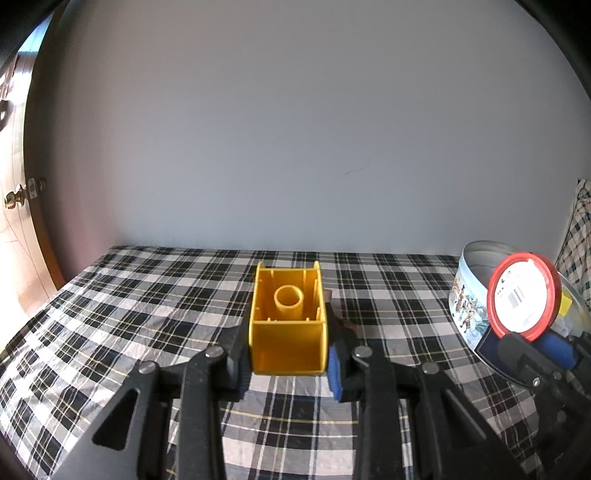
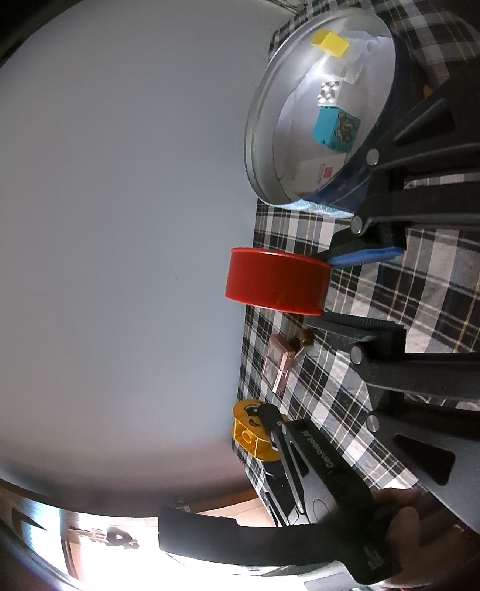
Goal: Organize rigid objects
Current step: 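Lift the yellow brick and red roll and carry them toward the tin, then hold the yellow brick and red roll above the tin with both tools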
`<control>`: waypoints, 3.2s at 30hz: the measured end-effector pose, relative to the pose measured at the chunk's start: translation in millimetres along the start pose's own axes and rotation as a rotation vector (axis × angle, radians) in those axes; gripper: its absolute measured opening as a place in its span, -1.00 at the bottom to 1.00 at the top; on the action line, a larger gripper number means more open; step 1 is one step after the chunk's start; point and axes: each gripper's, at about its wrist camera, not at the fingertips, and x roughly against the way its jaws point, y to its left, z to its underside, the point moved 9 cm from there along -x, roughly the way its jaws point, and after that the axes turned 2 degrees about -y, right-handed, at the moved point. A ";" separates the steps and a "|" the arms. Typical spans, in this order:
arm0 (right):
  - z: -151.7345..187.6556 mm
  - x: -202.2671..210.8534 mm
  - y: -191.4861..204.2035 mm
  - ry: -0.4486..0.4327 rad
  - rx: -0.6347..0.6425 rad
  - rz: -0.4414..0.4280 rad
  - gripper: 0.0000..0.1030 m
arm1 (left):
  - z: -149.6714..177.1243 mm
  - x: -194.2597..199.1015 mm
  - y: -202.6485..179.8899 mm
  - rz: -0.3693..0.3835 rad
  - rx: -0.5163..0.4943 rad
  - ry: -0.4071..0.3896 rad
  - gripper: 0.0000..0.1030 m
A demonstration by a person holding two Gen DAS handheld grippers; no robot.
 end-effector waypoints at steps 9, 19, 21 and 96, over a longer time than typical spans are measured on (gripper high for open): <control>-0.8 9.4 -15.3 -0.014 0.005 0.033 -0.49 | 2.0 5.4 -32.8 0.031 -0.005 -0.003 -0.41; -0.7 15.1 -35.0 -0.024 -0.002 0.072 -0.48 | 1.5 9.8 -65.9 0.067 -0.025 -0.012 -0.41; -0.1 15.8 -38.4 -0.024 -0.002 0.074 -0.49 | 1.8 10.4 -69.3 0.070 -0.027 -0.012 -0.41; -14.0 65.9 -207.3 -0.122 -0.105 0.394 -0.48 | -16.5 -0.8 -243.2 0.321 -0.099 -0.032 -0.41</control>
